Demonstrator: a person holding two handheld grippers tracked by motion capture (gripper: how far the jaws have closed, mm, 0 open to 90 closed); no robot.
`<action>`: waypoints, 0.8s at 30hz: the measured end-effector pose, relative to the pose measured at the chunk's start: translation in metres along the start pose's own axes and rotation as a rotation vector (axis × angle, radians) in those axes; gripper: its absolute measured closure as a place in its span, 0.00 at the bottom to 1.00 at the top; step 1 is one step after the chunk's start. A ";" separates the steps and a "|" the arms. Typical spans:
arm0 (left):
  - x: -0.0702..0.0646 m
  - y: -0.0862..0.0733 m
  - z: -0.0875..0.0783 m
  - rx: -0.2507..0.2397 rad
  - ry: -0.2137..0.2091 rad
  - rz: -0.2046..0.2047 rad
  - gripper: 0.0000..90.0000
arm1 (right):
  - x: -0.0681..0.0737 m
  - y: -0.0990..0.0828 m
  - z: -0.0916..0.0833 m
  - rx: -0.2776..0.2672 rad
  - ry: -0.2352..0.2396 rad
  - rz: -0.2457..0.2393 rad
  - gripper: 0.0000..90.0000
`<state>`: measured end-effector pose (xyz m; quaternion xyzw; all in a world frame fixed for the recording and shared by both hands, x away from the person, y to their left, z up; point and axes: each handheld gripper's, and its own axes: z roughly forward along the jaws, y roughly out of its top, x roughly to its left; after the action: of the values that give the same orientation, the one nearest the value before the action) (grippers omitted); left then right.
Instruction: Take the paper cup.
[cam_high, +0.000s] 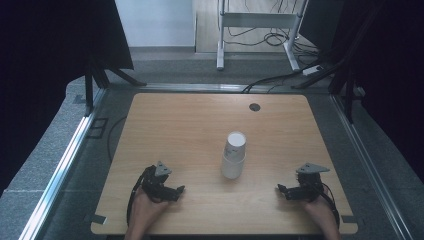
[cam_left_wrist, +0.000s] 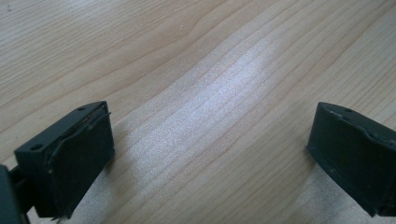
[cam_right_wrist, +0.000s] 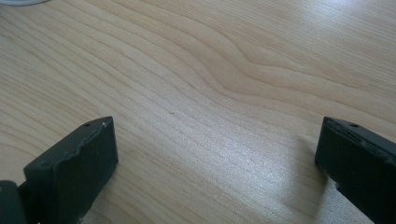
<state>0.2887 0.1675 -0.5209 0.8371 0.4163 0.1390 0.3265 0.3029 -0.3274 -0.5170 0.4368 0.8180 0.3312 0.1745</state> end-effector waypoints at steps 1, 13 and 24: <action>0.000 0.000 0.000 0.000 0.000 -0.001 0.00 | 0.000 0.000 0.000 0.000 0.000 0.000 0.00; 0.000 0.000 0.000 0.000 0.004 -0.003 0.00 | 0.000 0.000 0.000 0.000 0.000 0.000 0.00; 0.000 0.000 0.000 0.001 0.006 -0.006 0.00 | -0.001 0.000 -0.001 0.000 0.013 -0.010 0.00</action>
<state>0.2887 0.1672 -0.5206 0.8356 0.4198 0.1403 0.3254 0.3027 -0.3289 -0.5167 0.4305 0.8213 0.3332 0.1705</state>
